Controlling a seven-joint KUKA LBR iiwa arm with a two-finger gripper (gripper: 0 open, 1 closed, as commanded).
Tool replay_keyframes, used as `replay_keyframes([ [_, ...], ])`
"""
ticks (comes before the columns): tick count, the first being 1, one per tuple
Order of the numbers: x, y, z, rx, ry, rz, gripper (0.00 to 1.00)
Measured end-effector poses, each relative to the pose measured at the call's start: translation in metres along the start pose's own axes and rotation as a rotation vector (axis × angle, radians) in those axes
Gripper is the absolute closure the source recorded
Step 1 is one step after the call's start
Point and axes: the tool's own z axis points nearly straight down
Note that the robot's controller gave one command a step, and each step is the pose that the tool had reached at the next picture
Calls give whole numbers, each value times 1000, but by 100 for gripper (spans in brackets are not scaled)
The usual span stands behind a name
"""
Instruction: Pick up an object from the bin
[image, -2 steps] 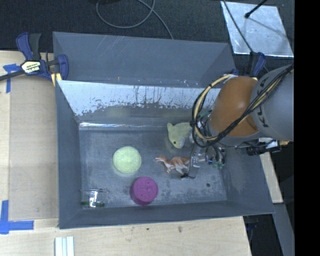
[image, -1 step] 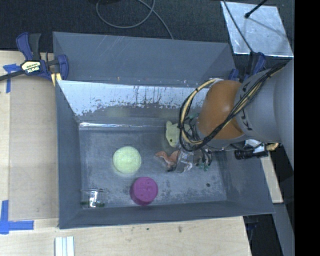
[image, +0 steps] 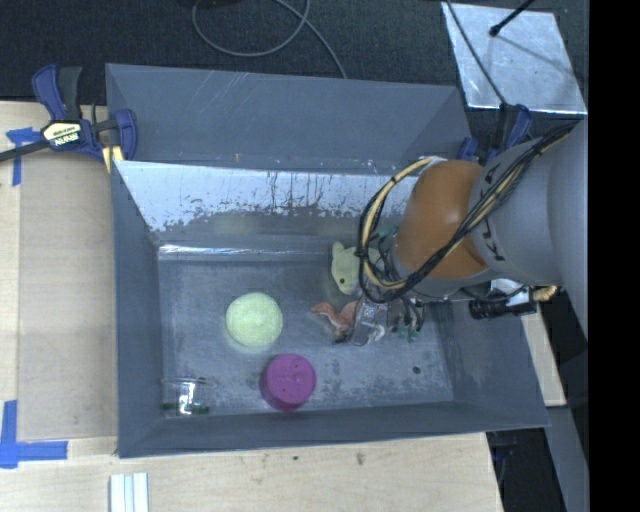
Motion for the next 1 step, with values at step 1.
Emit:
replay_keyframes([
  [1,0,0,0,0,0,-1,100],
])
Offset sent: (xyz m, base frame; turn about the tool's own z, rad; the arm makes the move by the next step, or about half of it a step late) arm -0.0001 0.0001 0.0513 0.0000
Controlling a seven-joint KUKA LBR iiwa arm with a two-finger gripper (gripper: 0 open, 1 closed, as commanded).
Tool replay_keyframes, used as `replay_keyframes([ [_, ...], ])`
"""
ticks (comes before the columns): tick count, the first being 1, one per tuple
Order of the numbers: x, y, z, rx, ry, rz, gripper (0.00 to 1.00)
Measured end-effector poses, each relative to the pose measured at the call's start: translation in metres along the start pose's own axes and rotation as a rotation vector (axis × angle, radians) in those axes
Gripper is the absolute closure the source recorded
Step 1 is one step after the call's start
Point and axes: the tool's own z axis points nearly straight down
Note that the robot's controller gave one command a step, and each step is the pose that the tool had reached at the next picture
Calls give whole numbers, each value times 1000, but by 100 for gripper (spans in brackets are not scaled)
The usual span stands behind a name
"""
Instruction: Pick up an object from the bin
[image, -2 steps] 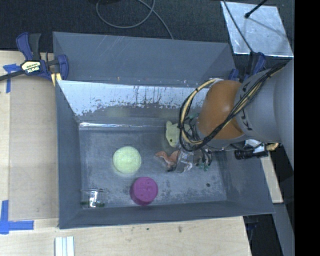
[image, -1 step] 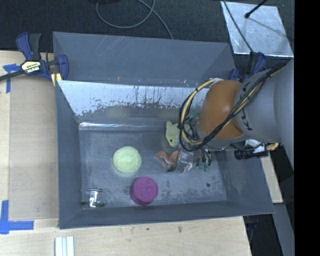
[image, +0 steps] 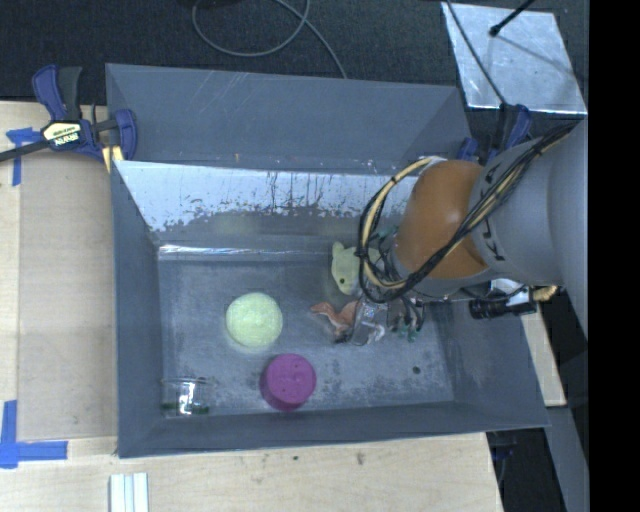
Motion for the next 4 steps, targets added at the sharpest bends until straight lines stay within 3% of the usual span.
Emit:
replay_keyframes([
  [2,1,-1,-19,1,5,-1,100],
  [4,-1,0,-37,0,-1,-2,100],
])
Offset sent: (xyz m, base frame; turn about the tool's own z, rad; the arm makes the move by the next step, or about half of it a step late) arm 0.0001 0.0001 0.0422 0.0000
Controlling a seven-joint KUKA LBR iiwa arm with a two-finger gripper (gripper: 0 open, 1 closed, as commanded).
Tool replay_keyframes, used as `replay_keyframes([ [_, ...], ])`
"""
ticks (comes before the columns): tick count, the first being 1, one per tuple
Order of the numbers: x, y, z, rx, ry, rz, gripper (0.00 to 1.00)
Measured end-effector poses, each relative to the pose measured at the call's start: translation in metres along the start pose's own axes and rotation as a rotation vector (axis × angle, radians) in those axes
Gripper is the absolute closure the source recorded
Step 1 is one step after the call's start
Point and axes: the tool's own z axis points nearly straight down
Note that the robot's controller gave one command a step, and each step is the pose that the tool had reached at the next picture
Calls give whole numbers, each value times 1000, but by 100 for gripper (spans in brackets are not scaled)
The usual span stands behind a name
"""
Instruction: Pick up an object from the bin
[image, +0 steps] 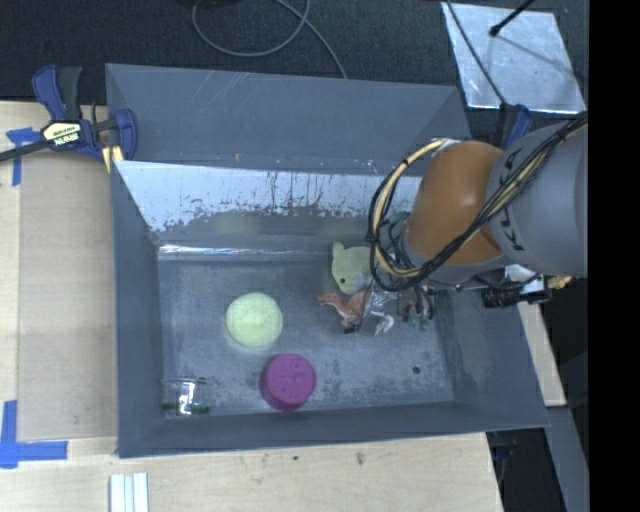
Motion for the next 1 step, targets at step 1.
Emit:
replay_keyframes([
  [1,0,0,-6,0,2,0,100],
])
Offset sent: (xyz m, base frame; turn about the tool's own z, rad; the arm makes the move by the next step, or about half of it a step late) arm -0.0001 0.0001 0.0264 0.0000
